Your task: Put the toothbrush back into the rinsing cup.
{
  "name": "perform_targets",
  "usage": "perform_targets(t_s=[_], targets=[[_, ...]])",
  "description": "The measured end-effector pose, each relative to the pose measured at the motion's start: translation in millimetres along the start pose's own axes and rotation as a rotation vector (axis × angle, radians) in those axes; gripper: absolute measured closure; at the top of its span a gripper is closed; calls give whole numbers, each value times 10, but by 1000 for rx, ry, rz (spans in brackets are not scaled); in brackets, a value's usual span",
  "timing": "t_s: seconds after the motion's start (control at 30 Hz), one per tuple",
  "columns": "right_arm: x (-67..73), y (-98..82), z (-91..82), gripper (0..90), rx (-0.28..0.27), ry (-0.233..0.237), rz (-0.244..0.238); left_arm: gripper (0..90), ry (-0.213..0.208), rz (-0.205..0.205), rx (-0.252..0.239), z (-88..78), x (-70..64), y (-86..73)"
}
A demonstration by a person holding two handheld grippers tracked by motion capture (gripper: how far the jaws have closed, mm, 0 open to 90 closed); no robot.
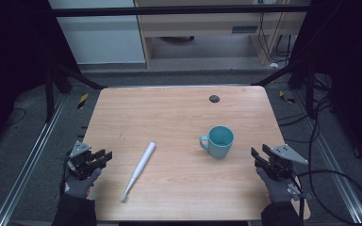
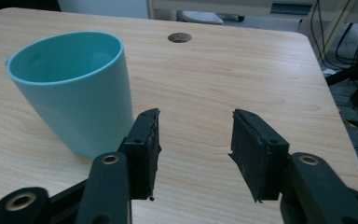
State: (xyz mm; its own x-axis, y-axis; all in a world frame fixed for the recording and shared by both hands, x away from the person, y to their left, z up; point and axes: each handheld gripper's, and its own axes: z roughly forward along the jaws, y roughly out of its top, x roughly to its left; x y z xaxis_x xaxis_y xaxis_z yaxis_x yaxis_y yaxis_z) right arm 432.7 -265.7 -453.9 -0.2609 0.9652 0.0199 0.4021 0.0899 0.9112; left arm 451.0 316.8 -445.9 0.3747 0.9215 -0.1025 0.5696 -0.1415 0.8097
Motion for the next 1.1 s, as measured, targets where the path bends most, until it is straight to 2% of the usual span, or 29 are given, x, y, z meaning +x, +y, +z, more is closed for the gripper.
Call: perform_targets(t_s=[0.17,0.27,0.3,0.33,0.5,0.6,0.77,0.87,1.1], targets=[[14,-27,-1,578,21,10,-12,756,-2,11,22,-25,-37,-7],[38,-57,-18,663,44,29,-16,809,-14,25,46,-32,-88,-25],[38,-57,-18,663,44,29,-16,828,-14,25,46,-32,-88,-25],[40,-67,-19,693,53,34,-16,842,-16,37,55,-39,-106,-30],[70,-84,-26,722,63,46,-8,892,-38,51,83,-29,-155,-69],[101,-98,-19,749,79,49,-30,897,-65,84,131,0,-225,-109],[93,-94,-43,775,73,34,-18,898,-96,101,171,22,-275,-150],[89,-101,-39,779,73,31,-26,898,-130,131,206,39,-362,-199],[95,-116,-16,770,86,27,-29,898,-170,181,267,126,-477,-262]])
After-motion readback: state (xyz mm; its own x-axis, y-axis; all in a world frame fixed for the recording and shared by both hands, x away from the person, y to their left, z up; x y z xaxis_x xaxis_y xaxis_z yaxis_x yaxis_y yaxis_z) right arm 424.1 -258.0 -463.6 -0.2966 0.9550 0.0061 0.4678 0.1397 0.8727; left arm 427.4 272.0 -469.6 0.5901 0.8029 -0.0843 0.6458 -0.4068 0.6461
